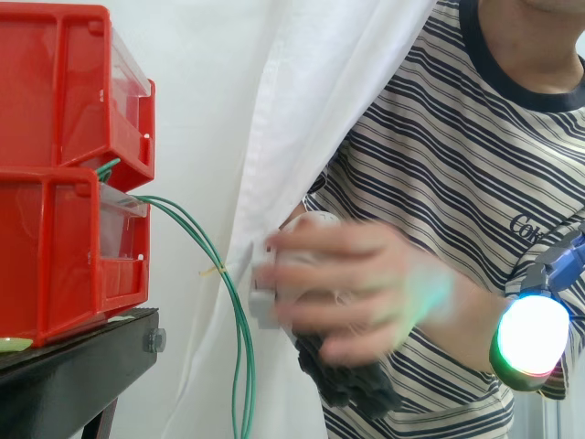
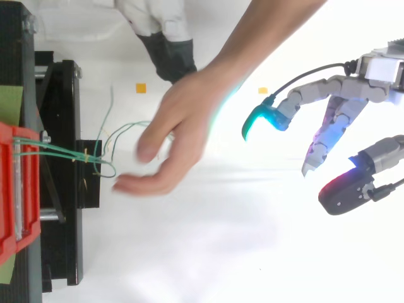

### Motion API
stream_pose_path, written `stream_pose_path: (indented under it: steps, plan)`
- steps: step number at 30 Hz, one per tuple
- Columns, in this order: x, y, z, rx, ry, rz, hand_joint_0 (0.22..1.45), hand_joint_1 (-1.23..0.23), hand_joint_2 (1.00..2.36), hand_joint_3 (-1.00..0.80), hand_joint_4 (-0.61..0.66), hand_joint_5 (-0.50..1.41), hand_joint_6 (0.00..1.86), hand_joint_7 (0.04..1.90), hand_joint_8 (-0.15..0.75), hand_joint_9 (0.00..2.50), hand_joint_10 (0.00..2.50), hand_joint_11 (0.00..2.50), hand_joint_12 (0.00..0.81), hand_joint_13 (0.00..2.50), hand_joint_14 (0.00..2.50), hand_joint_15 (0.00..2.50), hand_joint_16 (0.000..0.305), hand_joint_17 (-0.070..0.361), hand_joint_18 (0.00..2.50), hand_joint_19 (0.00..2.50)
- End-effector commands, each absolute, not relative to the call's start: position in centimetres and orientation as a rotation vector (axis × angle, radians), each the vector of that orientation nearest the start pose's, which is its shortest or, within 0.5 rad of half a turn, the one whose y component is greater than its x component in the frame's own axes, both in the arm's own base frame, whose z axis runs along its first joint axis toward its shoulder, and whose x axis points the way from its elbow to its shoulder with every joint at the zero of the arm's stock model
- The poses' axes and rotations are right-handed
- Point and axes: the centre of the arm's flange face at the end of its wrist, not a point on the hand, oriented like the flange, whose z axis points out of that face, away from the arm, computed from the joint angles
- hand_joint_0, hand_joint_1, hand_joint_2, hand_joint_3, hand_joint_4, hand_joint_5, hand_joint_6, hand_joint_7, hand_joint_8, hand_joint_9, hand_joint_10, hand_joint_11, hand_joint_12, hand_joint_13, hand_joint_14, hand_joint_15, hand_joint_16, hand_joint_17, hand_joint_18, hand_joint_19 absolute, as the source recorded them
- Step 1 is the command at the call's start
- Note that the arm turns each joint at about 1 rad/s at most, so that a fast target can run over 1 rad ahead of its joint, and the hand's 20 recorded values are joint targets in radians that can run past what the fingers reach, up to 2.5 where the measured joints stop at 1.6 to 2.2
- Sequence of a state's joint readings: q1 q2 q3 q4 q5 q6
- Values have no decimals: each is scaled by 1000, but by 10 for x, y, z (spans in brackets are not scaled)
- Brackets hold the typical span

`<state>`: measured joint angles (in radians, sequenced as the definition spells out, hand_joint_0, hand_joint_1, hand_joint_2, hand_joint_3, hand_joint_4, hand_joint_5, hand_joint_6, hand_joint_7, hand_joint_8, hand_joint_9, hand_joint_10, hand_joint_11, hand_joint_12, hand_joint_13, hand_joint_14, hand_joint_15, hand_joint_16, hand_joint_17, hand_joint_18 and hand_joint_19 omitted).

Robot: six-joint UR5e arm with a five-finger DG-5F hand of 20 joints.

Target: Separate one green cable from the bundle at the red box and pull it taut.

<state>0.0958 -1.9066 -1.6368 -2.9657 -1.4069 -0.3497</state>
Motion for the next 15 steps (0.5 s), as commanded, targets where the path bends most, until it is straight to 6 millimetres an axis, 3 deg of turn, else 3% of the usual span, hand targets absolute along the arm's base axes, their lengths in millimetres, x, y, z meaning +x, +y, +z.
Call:
stream_pose_path:
  steps: [1,15]
  plan:
    - [586,-94,291,1096,1508,785,576,-599,1000,-500,295,-167,502,673,281,1140,8,243,359,1058,13,370,36,82,868,726]
    - [586,-93,291,1095,1509,786,589,-603,1000,-500,290,-160,502,689,277,1189,10,323,362,1058,13,392,38,86,872,746]
